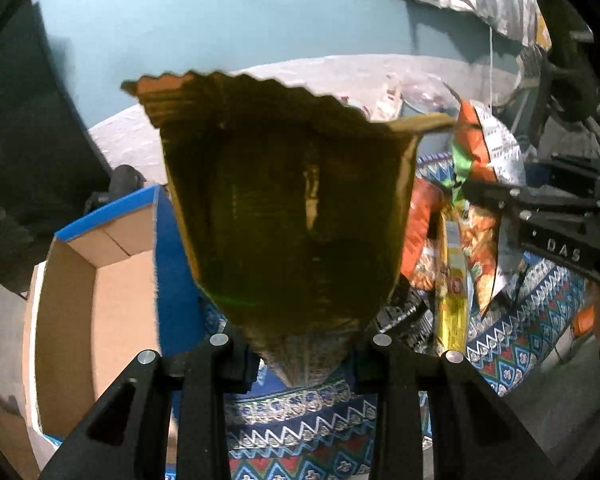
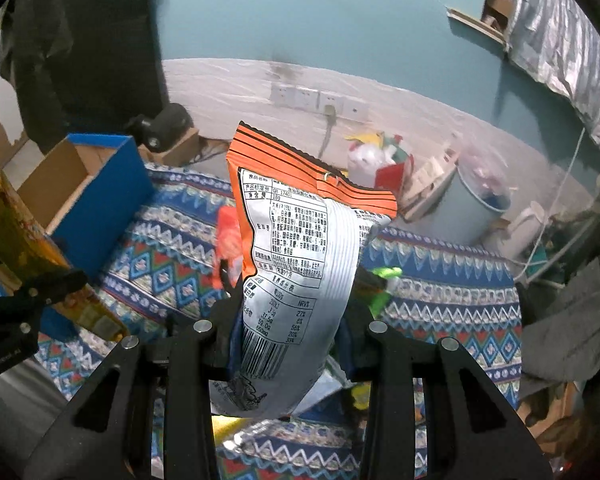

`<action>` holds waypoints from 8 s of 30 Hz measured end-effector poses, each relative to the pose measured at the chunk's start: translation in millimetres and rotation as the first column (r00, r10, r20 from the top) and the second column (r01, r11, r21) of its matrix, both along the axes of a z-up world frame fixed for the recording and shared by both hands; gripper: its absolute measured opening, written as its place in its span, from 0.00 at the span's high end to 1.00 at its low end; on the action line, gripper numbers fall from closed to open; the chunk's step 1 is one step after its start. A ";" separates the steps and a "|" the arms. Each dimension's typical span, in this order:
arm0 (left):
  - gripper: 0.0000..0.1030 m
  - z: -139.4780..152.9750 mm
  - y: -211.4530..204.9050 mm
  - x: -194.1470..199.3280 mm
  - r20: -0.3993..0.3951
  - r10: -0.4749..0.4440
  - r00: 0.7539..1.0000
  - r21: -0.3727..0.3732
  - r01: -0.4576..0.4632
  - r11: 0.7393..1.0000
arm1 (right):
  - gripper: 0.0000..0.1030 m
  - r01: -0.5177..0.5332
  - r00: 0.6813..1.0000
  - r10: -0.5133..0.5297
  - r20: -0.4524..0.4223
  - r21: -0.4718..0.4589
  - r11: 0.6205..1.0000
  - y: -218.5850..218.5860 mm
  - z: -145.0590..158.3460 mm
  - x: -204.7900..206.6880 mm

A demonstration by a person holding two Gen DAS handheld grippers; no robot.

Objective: Organize snacks
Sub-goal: 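Lift both held snacks and carry them over the cardboard box, then open the right tool to drop the chip bag while the left tool drops the gold bar into the box, then move both open tools back over the snack pile, then grasp the black-and-yellow snack bag with the right tool while the left tool grasps the yellow snack bar, then lift both held snacks and carry them over the cardboard box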

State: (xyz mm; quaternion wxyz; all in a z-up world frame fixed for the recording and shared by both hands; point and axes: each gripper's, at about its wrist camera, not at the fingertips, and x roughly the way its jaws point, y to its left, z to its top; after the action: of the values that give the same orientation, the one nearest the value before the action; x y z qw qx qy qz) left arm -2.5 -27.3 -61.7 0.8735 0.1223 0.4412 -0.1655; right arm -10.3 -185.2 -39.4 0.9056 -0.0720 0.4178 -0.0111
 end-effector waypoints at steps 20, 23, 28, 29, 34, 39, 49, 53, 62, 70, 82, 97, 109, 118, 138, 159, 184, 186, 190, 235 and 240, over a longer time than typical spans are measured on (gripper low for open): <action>0.68 69.3 75.4 -4.4 0.158 0.177 0.972 -0.060 -0.169 0.984 | 0.65 -0.188 0.980 0.186 0.074 0.032 0.982 101.0 40.6 30.0; 0.68 77.7 89.9 -5.8 0.185 0.204 0.961 -0.067 -0.195 0.979 | 0.65 -0.216 0.974 0.212 0.079 0.033 0.976 116.3 44.6 34.3; 0.68 84.1 119.6 -7.0 0.201 0.250 0.947 -0.085 -0.237 0.968 | 0.65 -0.251 0.966 0.247 0.074 0.038 0.967 141.7 47.7 43.7; 0.68 83.7 124.1 -7.4 0.203 0.258 0.945 -0.085 -0.246 0.966 | 0.65 -0.256 0.965 0.252 0.075 0.039 0.966 147.2 48.5 45.4; 0.68 81.7 149.0 -8.8 0.213 0.301 0.929 -0.076 -0.292 0.954 | 0.65 -0.288 0.956 0.284 0.068 0.055 0.956 175.7 48.1 57.1; 0.68 70.6 175.7 -2.7 0.177 0.354 0.918 -0.083 -0.344 0.935 | 0.65 -0.322 0.946 0.320 0.045 0.075 0.944 203.3 37.7 68.9; 0.68 16.5 215.1 25.5 0.010 0.442 0.897 -0.067 -0.440 0.895 | 0.65 -0.351 0.931 0.362 -0.053 0.151 0.924 237.6 5.7 93.3; 0.68 -2.3 222.3 20.3 -0.008 0.462 0.887 -0.036 -0.462 0.886 | 0.65 -0.358 0.922 0.375 -0.096 0.157 0.920 247.3 -10.1 99.7; 0.61 -15.4 235.1 29.0 -0.041 0.508 0.860 -0.002 -0.508 0.861 | 0.61 -0.365 0.906 0.396 -0.149 0.199 0.910 258.6 -26.4 108.1; 0.26 -5.1 233.4 27.8 0.019 0.531 0.847 0.024 -0.531 0.847 | 0.36 -0.364 0.909 0.395 -0.134 0.206 0.908 256.3 -24.3 108.0; 0.22 7.1 205.9 21.6 0.058 0.482 0.874 0.020 -0.484 0.875 | 0.22 -0.321 0.938 0.335 -0.085 0.143 0.936 213.8 -2.5 98.9; 0.17 11.3 152.5 22.8 0.050 0.410 0.911 0.040 -0.412 0.910 | 0.22 -0.261 0.958 0.271 -0.093 0.104 0.960 136.1 0.7 69.0; 0.17 2.7 76.7 18.9 0.086 0.252 0.964 0.079 -0.258 0.963 | 0.21 -0.164 0.981 0.171 -0.096 0.071 0.984 53.4 1.6 46.3; 0.17 0.4 16.7 16.8 0.041 0.093 0.995 0.050 -0.095 0.994 | 0.21 -0.054 0.988 0.064 -0.139 0.074 0.996 -7.3 -11.2 28.3; 0.17 -43.8 -96.6 17.3 -0.157 -0.074 0.985 0.074 0.086 0.994 | 0.21 0.102 0.976 -0.091 -0.199 0.047 0.994 -110.8 -42.3 -2.2; 0.17 -121.4 -167.0 24.6 -0.344 -0.152 0.926 0.108 0.200 0.974 | 0.21 0.113 0.918 -0.069 -0.390 0.089 0.990 -169.2 -121.0 -18.0; 0.64 -118.1 -162.8 14.9 -0.310 -0.203 0.929 0.073 0.236 0.969 | 0.40 0.054 0.861 -0.036 -0.507 0.022 0.998 -134.0 -172.8 -22.6; 0.64 -114.1 -159.3 13.1 -0.305 -0.204 0.930 0.065 0.234 0.970 | 0.40 0.071 0.854 -0.050 -0.518 0.021 0.997 -136.6 -171.7 -27.0; 0.64 -104.7 -150.3 8.6 -0.291 -0.204 0.935 0.047 0.228 0.973 | 0.40 0.092 0.863 -0.072 -0.501 0.016 0.996 -148.4 -157.7 -41.0; 0.64 -4.0 -14.0 15.7 -0.050 0.022 0.999 -0.031 -0.023 0.999 | 0.40 -0.023 0.994 0.037 -0.103 0.134 0.991 -41.2 -5.2 3.8; 0.64 0.6 6.2 19.5 -0.038 0.066 0.997 -0.051 -0.068 0.996 | 0.40 -0.055 0.994 0.068 -0.087 0.136 0.989 -18.5 -0.2 16.1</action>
State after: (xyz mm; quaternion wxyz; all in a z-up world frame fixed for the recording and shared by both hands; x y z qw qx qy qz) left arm 16.9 -21.1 -61.1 0.8734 0.0814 0.4563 -0.1497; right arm 5.8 -203.7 -39.6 0.8883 -0.0246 0.4561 0.0481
